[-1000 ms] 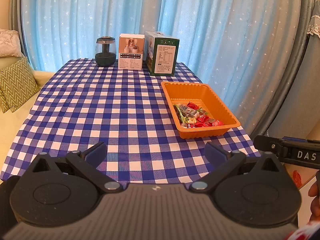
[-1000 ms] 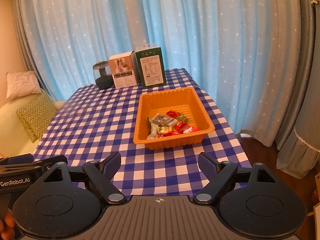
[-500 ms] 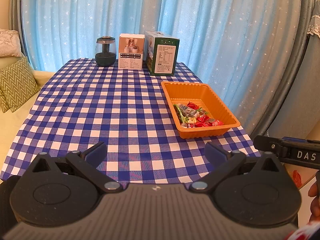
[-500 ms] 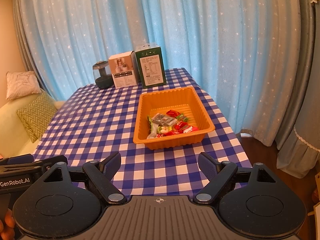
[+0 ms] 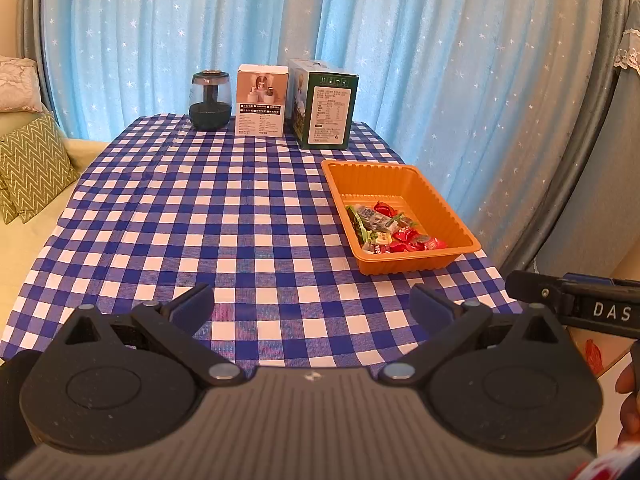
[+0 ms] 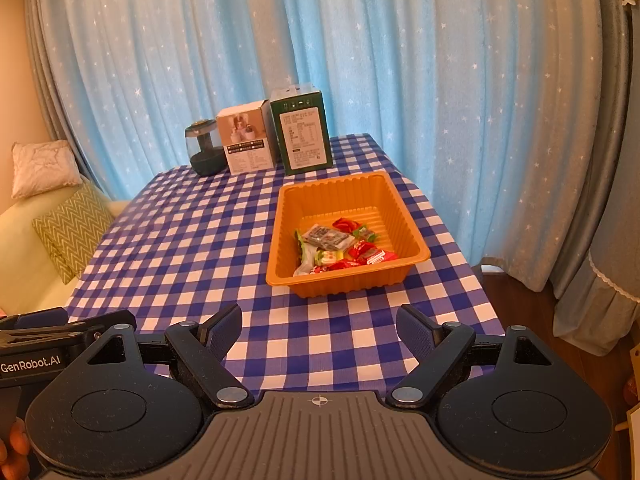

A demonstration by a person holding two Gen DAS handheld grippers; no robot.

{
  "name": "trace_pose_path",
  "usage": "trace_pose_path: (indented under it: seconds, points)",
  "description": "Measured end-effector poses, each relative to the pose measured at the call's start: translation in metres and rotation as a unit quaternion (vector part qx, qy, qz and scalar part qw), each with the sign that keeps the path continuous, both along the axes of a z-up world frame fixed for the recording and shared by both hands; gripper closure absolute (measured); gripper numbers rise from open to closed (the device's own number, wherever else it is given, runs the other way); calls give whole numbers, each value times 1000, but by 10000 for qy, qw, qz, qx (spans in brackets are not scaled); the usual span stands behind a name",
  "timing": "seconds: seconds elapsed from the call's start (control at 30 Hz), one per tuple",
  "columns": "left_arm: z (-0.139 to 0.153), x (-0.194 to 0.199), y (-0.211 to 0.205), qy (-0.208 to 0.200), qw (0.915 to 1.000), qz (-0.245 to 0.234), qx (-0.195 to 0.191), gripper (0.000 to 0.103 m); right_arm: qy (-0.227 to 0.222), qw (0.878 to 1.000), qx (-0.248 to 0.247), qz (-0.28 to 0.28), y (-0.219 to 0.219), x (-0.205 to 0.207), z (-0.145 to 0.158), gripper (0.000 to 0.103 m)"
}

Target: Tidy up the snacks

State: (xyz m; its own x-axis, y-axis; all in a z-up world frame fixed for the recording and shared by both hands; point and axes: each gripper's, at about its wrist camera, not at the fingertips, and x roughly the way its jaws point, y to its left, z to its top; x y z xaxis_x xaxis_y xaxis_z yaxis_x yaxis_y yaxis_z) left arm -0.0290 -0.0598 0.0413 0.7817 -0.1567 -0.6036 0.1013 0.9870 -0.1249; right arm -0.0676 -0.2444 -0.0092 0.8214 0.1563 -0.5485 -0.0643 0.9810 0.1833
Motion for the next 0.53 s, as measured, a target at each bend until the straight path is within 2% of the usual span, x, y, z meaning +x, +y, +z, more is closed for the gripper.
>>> trace_pose_path:
  seconds: [0.53]
  points:
    - [-4, 1, 1, -13, 10000, -40, -5, 0, 28, 10000, 10, 6, -2, 2, -4, 19]
